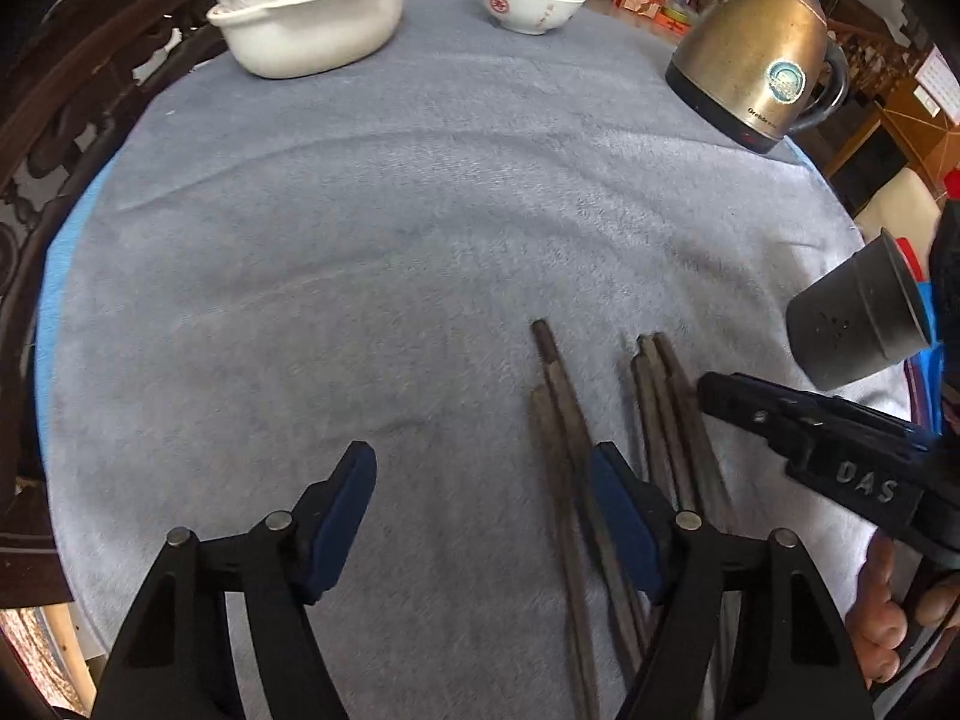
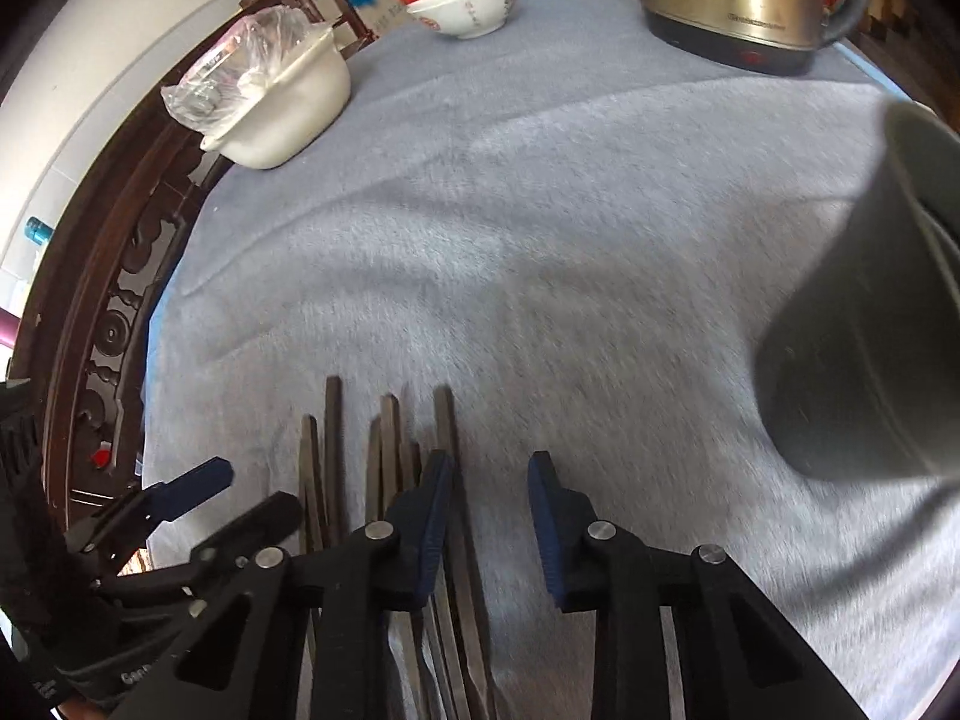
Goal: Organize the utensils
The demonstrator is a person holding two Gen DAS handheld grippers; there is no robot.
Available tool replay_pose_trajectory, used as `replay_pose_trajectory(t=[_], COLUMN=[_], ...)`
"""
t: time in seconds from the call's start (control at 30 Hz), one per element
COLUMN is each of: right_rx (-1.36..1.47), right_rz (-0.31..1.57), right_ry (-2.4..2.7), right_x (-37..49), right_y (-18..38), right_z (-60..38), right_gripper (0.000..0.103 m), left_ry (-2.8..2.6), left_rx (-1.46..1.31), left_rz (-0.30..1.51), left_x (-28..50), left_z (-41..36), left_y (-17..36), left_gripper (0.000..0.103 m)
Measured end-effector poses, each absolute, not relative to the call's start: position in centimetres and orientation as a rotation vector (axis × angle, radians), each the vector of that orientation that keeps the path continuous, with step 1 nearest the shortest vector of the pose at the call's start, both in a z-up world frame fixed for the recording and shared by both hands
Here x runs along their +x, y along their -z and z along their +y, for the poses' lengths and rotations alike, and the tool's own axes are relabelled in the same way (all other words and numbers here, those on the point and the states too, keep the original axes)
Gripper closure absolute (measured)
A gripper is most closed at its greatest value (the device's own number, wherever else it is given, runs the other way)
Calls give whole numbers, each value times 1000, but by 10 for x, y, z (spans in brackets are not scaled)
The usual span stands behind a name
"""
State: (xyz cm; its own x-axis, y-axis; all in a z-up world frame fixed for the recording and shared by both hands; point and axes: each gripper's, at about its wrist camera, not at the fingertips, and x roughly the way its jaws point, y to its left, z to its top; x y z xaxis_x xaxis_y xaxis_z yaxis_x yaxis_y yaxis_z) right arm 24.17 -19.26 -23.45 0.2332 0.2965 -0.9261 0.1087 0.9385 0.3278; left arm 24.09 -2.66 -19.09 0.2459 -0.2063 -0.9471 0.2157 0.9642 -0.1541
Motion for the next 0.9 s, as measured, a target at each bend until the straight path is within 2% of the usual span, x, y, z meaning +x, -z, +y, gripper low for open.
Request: replay_pose_trajectory(t=[0.07,0.13,0.23,0.37,0.4,0.63,0.7,0.77,0.9], right_rx=[342,331,301,315,331,412,414,428,409], right_rz=[1340,1347,1367,1382,1383,1372,1373,1383,1393], right_ry=[-143,-149,-161,-153,-151,-145,-148,-161,-160], right_x=[250,255,264,269,268,252,249,248,253], right_y=[235,234,235,235,235,227,224,226,232], right_z=[-188,-185,-178,-179,-184,-207,-210,-210,-203], right_gripper=[73,73,73,75,78,77,76,76,76], left_ry=[303,319,335,342,352,300,299,272,240], left_rx=[1,-13,-30,-15,-14,-58,-104,-135,-129], left_rz=[1295,1313,1319,1307,1305,1319,1325,1318,1320], left_x=[247,253,259,261,260,257,252,246,233], left_z=[-30,-31,-31,-25,-19,12,20,27,26], left_y=[193,198,202,203,203,199,195,190,186], left_gripper=[32,46,51,72,73,73,66,54,52])
